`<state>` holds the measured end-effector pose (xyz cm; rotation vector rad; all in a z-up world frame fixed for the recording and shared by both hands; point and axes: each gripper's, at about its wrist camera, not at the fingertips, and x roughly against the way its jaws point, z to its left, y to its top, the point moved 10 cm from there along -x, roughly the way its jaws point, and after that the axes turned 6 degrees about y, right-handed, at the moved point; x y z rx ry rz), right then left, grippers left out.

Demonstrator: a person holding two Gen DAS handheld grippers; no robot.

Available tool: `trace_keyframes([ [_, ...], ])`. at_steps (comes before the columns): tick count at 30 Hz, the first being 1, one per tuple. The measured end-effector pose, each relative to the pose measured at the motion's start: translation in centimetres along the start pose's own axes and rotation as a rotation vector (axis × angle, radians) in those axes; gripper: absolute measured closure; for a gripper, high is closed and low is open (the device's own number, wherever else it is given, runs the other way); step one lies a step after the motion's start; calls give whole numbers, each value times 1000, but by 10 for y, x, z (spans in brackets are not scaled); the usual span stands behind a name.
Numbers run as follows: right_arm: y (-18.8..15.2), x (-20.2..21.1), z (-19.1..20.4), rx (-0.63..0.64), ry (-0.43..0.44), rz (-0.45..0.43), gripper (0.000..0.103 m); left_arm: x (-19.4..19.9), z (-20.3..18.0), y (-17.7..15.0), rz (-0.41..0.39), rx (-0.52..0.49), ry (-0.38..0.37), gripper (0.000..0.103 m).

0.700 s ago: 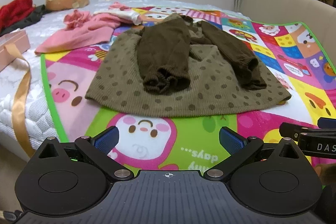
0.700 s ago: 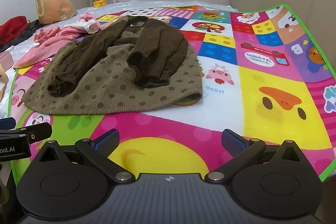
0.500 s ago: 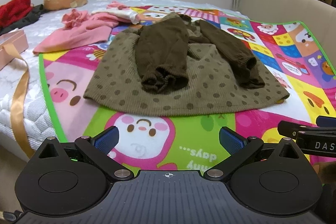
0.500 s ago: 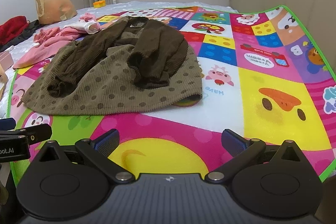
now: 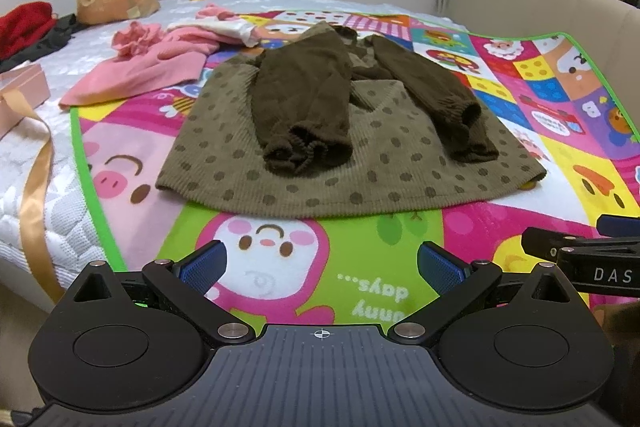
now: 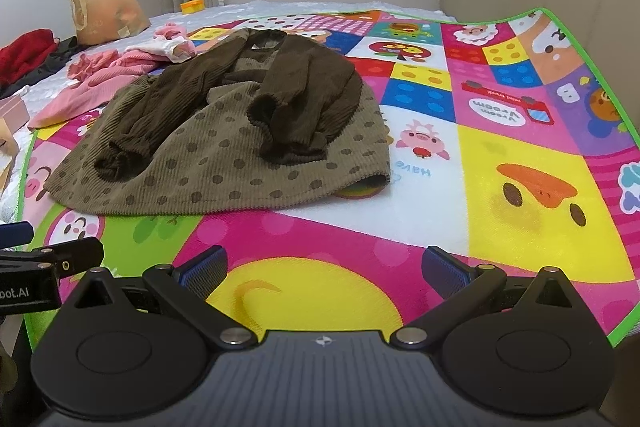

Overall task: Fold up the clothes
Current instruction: 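Move both tools toward the brown corduroy pants on the polka-dot dress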

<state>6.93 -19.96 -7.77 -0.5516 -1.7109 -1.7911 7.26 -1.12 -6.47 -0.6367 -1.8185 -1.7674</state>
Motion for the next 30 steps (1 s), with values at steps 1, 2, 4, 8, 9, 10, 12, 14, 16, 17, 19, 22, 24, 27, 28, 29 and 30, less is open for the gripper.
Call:
trace_keyframes([
  [1, 0, 0, 0, 1, 1, -1, 0, 0, 0, 0, 0, 0, 0, 0],
  [2, 0, 0, 0, 3, 1, -2, 0, 0, 0, 0, 1, 0, -1, 0],
  [4, -1, 3, 3, 7, 0, -8, 0, 0, 0, -1, 2, -3, -1, 0],
  [8, -1, 3, 3, 6, 1, -10, 0, 0, -1, -1, 3, -8, -1, 0],
  [9, -1, 3, 2, 5, 2, -10, 0, 1, -1, -1, 2, -8, -1, 0],
  [10, -1, 3, 2, 4, 3, -10, 0, 1, -1, -1, 2, -9, -2, 0],
  [12, -2, 4, 2, 4, 4, -9, 0, 1, -1, -2, 1, -12, -2, 0],
  [14, -2, 3, 2, 4, 4, -7, 0, 1, -1, -2, 4, -13, -1, 0],
  [16, -3, 3, 3, 5, 4, -6, 0, 1, -1, -3, 5, -13, -1, 0],
  [17, -3, 3, 3, 5, 5, -6, 0, 1, -1, -3, 6, -14, 0, 0],
  [19, -3, 3, 3, 7, 5, -6, 0, 1, -2, -3, 6, -15, 1, 0],
  [22, -4, 3, 4, 8, 4, -6, 0, 1, -2, -3, 6, -16, 1, 0],
  [24, -5, 2, 3, 7, 3, -4, 0, 2, -2, -2, 5, -17, 1, 0],
  [27, -5, 2, 3, 7, 2, -3, 0, 1, -2, -3, 5, -19, 0, 0],
  [28, -5, 2, 3, 7, 3, -2, 0, 2, -2, -3, 5, -20, 0, 0],
  [29, -5, 2, 3, 8, 3, -2, 0, 2, -2, -4, 5, -20, -1, 0],
  [30, -6, 2, 4, 10, 4, -1, 0, 2, -2, -4, 6, -20, -1, 0],
])
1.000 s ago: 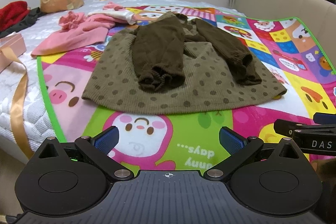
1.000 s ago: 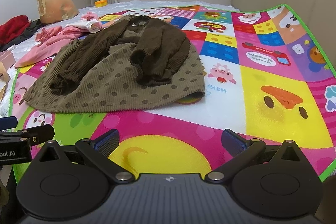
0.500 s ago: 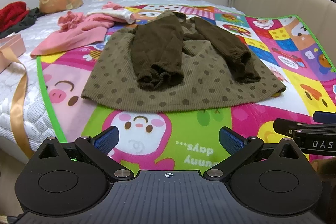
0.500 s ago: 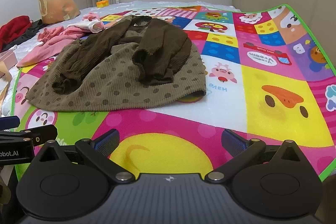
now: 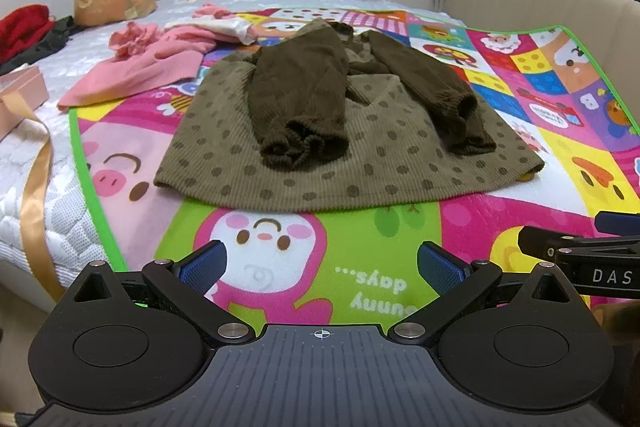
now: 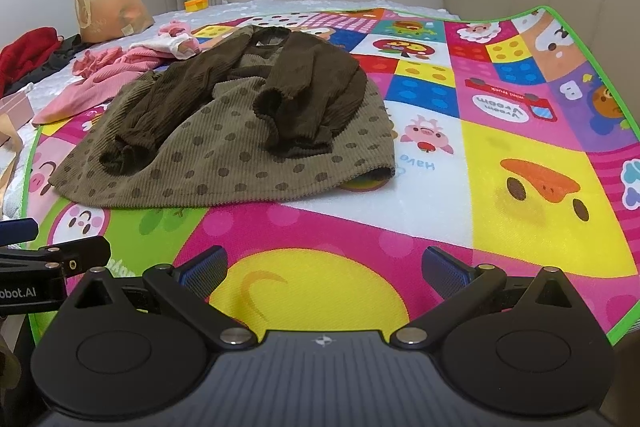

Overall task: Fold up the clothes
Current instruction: 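Move both tools toward the brown corduroy pants on the polka-dot dress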

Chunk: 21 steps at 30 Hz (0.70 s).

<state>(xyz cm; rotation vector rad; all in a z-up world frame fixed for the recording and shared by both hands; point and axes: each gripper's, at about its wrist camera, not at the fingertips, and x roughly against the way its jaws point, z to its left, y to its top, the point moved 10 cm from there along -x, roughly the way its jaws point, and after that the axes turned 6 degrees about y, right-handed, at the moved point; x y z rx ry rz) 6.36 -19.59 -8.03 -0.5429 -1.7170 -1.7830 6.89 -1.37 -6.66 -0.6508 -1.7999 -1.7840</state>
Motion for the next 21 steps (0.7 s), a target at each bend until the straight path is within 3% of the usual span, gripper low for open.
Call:
trace_keyframes([
  [21, 0, -2, -1, -3, 1, 8, 0, -4, 1, -4, 20, 10, -5, 0],
])
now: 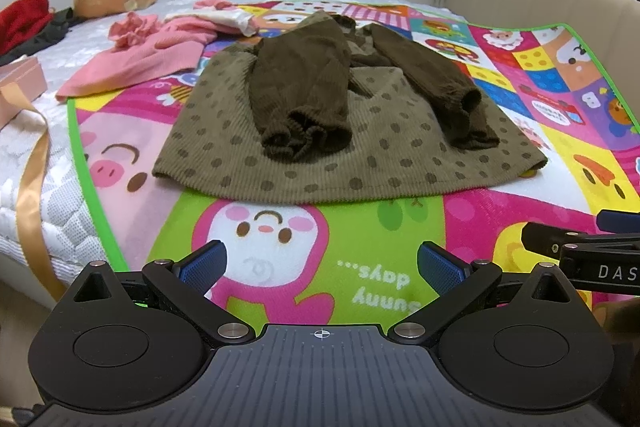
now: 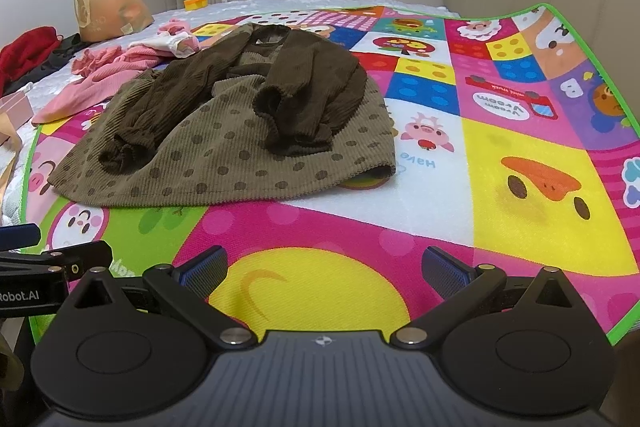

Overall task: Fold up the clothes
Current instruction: 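Move both tools toward the brown corduroy pants on the polka-dot dress, then lower both tools onto the brown pants lying on the dress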

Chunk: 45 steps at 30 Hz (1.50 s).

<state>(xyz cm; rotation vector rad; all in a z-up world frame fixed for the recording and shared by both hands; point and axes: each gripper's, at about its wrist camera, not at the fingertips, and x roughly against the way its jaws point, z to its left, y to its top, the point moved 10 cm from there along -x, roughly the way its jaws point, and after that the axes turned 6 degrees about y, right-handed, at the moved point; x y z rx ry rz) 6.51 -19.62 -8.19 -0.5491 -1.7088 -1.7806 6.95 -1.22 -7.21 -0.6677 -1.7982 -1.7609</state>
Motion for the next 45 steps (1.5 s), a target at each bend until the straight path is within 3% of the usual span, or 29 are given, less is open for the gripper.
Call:
trace_keyframes([
  [28, -3, -27, -14, -48, 2, 74, 0, -25, 4, 6, 44, 29, -39, 0],
  [33, 4, -37, -25, -93, 20, 83, 0, -35, 14, 31, 13, 60, -66, 0],
  [39, 48, -48, -42, -165, 106, 17, 0, -52, 26, 80, -44, 109, -144, 0],
  [45, 77, -87, -51, -235, 151, 43, 0, -83, 32, 118, -66, 90, -166, 0],
])
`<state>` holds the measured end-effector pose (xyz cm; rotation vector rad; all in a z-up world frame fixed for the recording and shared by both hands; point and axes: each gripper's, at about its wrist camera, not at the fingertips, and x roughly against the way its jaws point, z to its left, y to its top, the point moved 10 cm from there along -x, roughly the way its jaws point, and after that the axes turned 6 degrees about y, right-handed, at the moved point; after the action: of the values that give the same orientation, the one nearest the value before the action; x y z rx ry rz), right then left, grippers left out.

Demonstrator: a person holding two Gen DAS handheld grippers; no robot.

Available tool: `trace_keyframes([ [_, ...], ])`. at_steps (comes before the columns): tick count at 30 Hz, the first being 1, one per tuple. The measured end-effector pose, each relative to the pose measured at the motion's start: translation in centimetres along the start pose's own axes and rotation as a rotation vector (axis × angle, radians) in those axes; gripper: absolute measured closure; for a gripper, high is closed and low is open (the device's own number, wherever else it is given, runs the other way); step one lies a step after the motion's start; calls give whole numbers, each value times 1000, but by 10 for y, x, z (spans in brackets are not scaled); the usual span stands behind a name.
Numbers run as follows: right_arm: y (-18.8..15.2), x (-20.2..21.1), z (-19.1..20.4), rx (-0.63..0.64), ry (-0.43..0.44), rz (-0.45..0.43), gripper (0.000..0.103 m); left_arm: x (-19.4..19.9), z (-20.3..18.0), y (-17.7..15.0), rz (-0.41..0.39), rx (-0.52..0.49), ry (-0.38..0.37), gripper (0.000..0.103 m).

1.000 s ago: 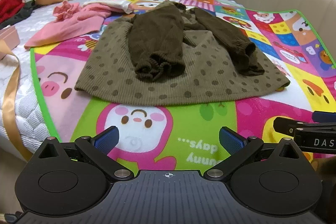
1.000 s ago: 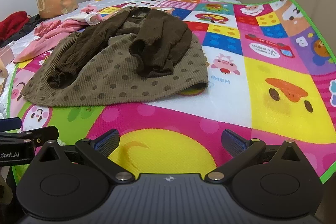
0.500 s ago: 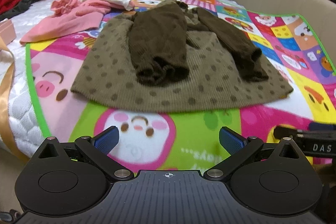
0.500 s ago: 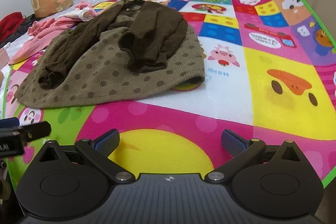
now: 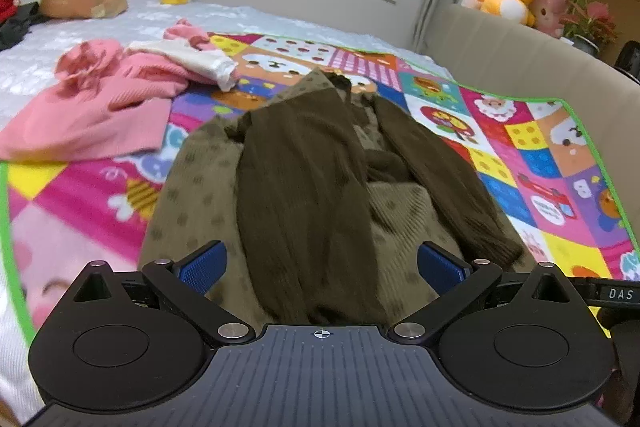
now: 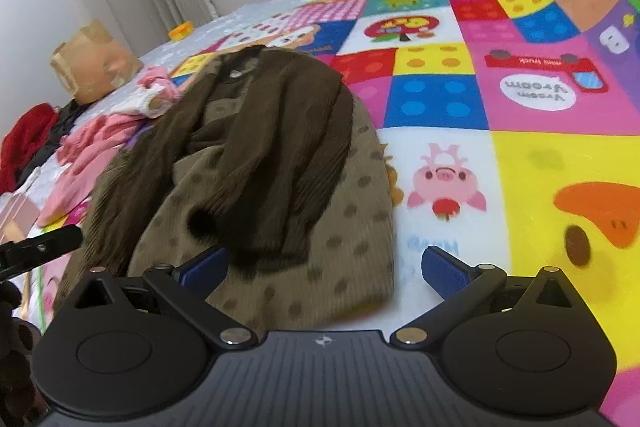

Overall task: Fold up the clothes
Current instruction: 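Lower both tools onto the brown pants lying on the dress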

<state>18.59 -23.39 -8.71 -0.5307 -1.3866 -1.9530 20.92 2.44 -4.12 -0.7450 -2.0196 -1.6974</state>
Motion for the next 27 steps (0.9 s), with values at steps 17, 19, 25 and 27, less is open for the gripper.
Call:
trace_keyframes([
  [17, 66, -87, -17, -136, 129, 17, 0, -65, 36, -19, 71, -72, 46, 0],
  [19, 60, -92, -19, -122, 130, 17, 0, -61, 36, -19, 72, -80, 39, 0],
  [25, 46, -85, -9, 38, 180, 78, 0, -37, 20, -10, 78, 38, -162, 0],
  [27, 44, -82, -8, 70, 186, 68, 0, -37, 17, -14, 85, 21, -152, 0],
])
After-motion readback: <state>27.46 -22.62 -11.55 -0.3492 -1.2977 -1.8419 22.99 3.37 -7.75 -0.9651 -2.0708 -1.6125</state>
